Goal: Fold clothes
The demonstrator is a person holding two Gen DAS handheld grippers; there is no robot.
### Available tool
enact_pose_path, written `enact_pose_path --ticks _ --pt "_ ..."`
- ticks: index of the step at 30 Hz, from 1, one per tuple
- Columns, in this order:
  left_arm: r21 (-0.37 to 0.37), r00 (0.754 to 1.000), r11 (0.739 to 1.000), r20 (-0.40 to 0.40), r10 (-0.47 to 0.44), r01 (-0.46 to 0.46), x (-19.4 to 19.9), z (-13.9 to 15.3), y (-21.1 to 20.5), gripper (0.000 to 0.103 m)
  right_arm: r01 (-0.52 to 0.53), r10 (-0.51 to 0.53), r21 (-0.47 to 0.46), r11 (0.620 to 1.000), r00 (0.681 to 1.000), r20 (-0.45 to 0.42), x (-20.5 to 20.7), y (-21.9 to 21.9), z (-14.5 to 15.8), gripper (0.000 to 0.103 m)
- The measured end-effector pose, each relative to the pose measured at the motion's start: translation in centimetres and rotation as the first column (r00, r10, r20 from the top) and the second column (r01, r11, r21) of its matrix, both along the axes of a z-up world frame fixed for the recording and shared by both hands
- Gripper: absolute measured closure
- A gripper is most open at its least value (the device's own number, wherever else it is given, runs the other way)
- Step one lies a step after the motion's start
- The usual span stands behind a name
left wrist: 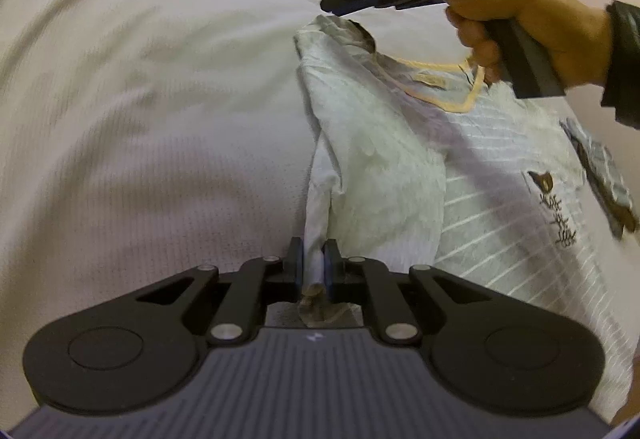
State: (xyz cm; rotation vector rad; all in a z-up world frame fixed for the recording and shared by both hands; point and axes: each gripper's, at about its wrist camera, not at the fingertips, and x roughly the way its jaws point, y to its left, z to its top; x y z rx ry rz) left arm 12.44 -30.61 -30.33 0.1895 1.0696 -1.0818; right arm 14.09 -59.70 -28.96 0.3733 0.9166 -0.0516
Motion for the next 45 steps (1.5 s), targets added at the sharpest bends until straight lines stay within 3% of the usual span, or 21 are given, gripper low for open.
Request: enact_pose_path --ticks 1,3,4,9,10,11,12,16,20,22,23,24,28,30,32,35,38,39,41,42,45 --pt "0.000 1.000 1.000 0.003 -0.008 0.008 0.0 -0.1 -0.1 0.095 -0.012 0.012 0.002 1.000 1.000 0.001 0.0 -0.1 0.3 0.088" --pt "0.002 1.000 1.000 0.009 -0.022 0.022 0.0 -0.3 -0.2 0.095 -0.081 0.080 -0.025 0.996 0.996 -0.027 0.2 0.8 0.3 0.063" --pt "0.001 1.000 1.000 0.012 -0.024 0.024 0.0 -0.3 -0.3 0.095 -0.122 0.120 -0.042 0.992 0.992 -0.046 0.4 1.4 0.2 0.060" --pt "-0.012 1.000 1.000 0.019 -0.011 0.011 -0.2 -0.6 -0.3 0.095 -0.270 0.251 -0.099 0.958 0.954 -0.165 1.4 3.9 -1.4 0.064" --pt "-0.017 1.000 1.000 0.015 0.002 -0.001 -0.2 -0.6 -0.2 0.095 -0.275 0.254 -0.100 0.956 0.950 -0.180 1.6 4.1 -1.8 0.072" --pt "-0.022 1.000 1.000 0.012 0.015 -0.015 -0.3 -0.7 -0.1 0.095 -0.267 0.248 -0.091 0.959 0.952 -0.178 1.8 4.0 -2.2 0.097" --pt "-0.025 1.000 1.000 0.016 0.019 -0.019 -0.5 -0.8 -0.1 0.095 -0.255 0.240 -0.075 0.964 0.956 -0.167 2.0 3.7 -2.4 0.100" --pt "-0.029 0.999 0.999 0.020 0.031 -0.030 -0.7 -1.2 -0.2 0.095 -0.205 0.200 -0.041 0.978 0.975 -0.101 3.5 2.5 -2.2 0.101" --pt "-0.033 0.999 0.999 0.020 0.034 -0.033 -0.4 -0.6 0.3 0.093 -0.195 0.190 -0.042 0.980 0.976 -0.109 3.7 1.7 -2.2 0.101" --pt "-0.033 0.998 0.998 0.027 0.050 -0.050 -0.1 0.0 0.8 0.092 -0.165 0.160 -0.063 0.984 0.983 -0.085 2.9 1.3 -1.4 0.098" --pt "-0.032 0.998 0.998 0.033 0.061 -0.060 0.1 0.2 1.1 0.092 -0.141 0.136 -0.085 0.986 0.989 -0.060 2.2 1.2 -0.7 0.087" --pt "-0.032 0.996 0.997 0.047 0.070 -0.069 0.2 0.6 1.3 0.092 -0.114 0.112 -0.107 0.988 0.993 -0.032 1.4 1.0 0.2 0.082" --pt "-0.053 0.992 0.996 0.097 0.083 -0.078 0.5 2.3 1.9 0.093 -0.051 0.059 -0.138 0.989 0.997 0.057 -2.0 0.9 3.1 0.079" --pt "-0.076 0.994 0.996 0.094 0.049 -0.042 0.3 2.7 1.3 0.093 -0.051 0.059 -0.099 0.994 0.995 0.078 -3.8 1.5 3.5 0.079" --pt "-0.086 0.997 0.996 0.079 -0.003 0.010 -0.3 2.6 0.5 0.093 -0.068 0.069 -0.021 0.997 0.995 0.072 -5.8 2.6 2.8 0.079" --pt "-0.012 0.996 0.998 0.056 -0.064 0.065 -1.3 0.9 -0.3 0.092 -0.102 0.101 0.048 0.994 0.995 0.013 -7.6 3.9 0.3 0.079" --pt "0.009 0.997 0.998 0.055 -0.060 0.060 -1.4 0.4 0.6 0.094 -0.117 0.120 0.040 0.992 0.990 -0.078 -8.4 4.3 -2.8 0.084" --pt "0.011 0.997 0.998 0.055 -0.059 0.058 -1.4 0.7 0.9 0.094 -0.105 0.104 -0.002 0.994 0.990 -0.099 -8.8 4.1 -3.3 0.094" --pt "0.013 0.997 0.999 0.061 -0.054 0.053 -1.3 1.5 1.7 0.094 -0.039 0.035 -0.039 0.998 0.994 -0.102 -9.6 3.2 -2.9 0.095" --pt "0.001 0.996 0.999 0.067 -0.053 0.053 -1.2 1.9 1.9 0.094 -0.019 0.015 -0.045 0.999 0.996 -0.089 -10.1 3.1 -2.3 0.088" --pt "-0.032 0.994 0.998 0.090 -0.058 0.061 -0.7 3.2 1.9 0.094 -0.014 0.013 -0.042 0.999 0.999 -0.037 -11.3 3.5 -0.2 0.087"
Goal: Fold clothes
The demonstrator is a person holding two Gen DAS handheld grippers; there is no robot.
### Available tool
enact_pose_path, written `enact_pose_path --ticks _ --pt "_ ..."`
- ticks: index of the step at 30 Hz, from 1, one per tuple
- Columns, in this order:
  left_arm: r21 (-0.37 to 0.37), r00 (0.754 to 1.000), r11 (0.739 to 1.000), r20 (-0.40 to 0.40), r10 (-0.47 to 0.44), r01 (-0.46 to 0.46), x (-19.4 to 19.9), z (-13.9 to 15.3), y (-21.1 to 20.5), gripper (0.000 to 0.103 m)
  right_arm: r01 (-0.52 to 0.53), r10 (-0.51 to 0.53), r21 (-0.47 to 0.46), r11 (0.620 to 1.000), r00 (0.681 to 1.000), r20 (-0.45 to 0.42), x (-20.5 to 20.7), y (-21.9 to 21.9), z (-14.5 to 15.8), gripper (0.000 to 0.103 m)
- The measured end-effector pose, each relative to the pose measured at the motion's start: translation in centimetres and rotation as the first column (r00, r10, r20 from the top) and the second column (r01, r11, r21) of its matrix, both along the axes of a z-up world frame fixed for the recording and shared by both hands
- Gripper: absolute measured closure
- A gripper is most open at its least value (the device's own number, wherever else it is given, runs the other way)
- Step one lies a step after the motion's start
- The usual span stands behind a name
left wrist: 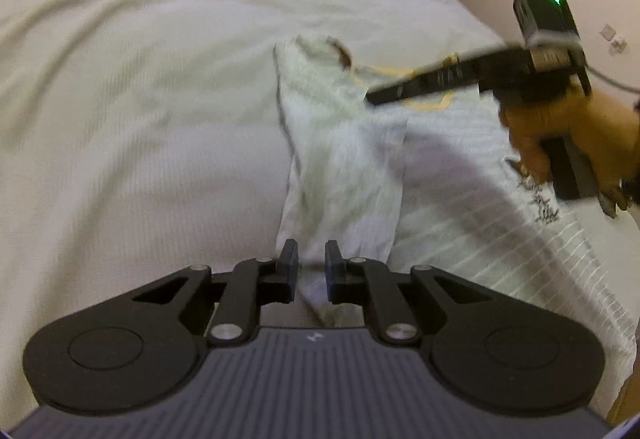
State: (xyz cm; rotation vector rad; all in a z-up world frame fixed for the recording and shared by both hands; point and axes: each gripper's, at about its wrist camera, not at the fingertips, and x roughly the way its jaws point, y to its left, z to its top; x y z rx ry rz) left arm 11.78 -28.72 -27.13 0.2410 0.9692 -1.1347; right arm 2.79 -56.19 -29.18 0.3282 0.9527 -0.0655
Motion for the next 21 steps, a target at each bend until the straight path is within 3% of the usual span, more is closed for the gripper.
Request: enact_pose_path --ticks 3,5,8,11,14,17,21 --pt "-0.036 0.999 0.998 0.024 -0.043 0.044 1.3 0.2 -2.7 0.094 -0.048 0.047 0.042 0.998 0.998 0.039 -0.7 1.7 1.0 0.086" --pt "-0.031 0.993 0.994 0.040 -0.108 0.109 2.1 -0.6 -5.3 0.093 -0.067 0.066 0.056 0.996 0.998 0.023 -1.0 2.5 0.1 0.085" --pt "0.024 0.982 0.984 0.057 -0.180 0.179 3.7 -3.2 -8.6 0.090 -0.027 0.030 0.081 0.996 0.999 -0.031 -2.0 1.9 -2.5 0.086" --pt "0.030 0.980 0.982 0.054 -0.190 0.189 6.1 -4.6 -10.4 0.086 0.022 -0.018 0.083 0.996 0.999 -0.048 -3.6 1.0 -2.8 0.091" --pt "0.011 0.980 0.983 0.076 -0.183 0.183 7.7 -3.3 -11.0 0.087 0.069 -0.065 0.081 0.994 0.997 -0.053 -5.2 0.1 -2.4 0.090" --pt "-0.029 0.979 0.982 0.088 -0.185 0.188 8.0 -1.6 -11.5 0.088 0.093 -0.095 0.072 0.993 0.995 0.011 -6.1 0.2 -1.0 0.084" --pt "-0.018 0.959 0.961 0.069 -0.275 0.277 5.3 -1.1 -10.9 0.088 0.125 -0.132 0.077 0.989 0.987 0.094 -4.7 0.0 -0.3 0.084"
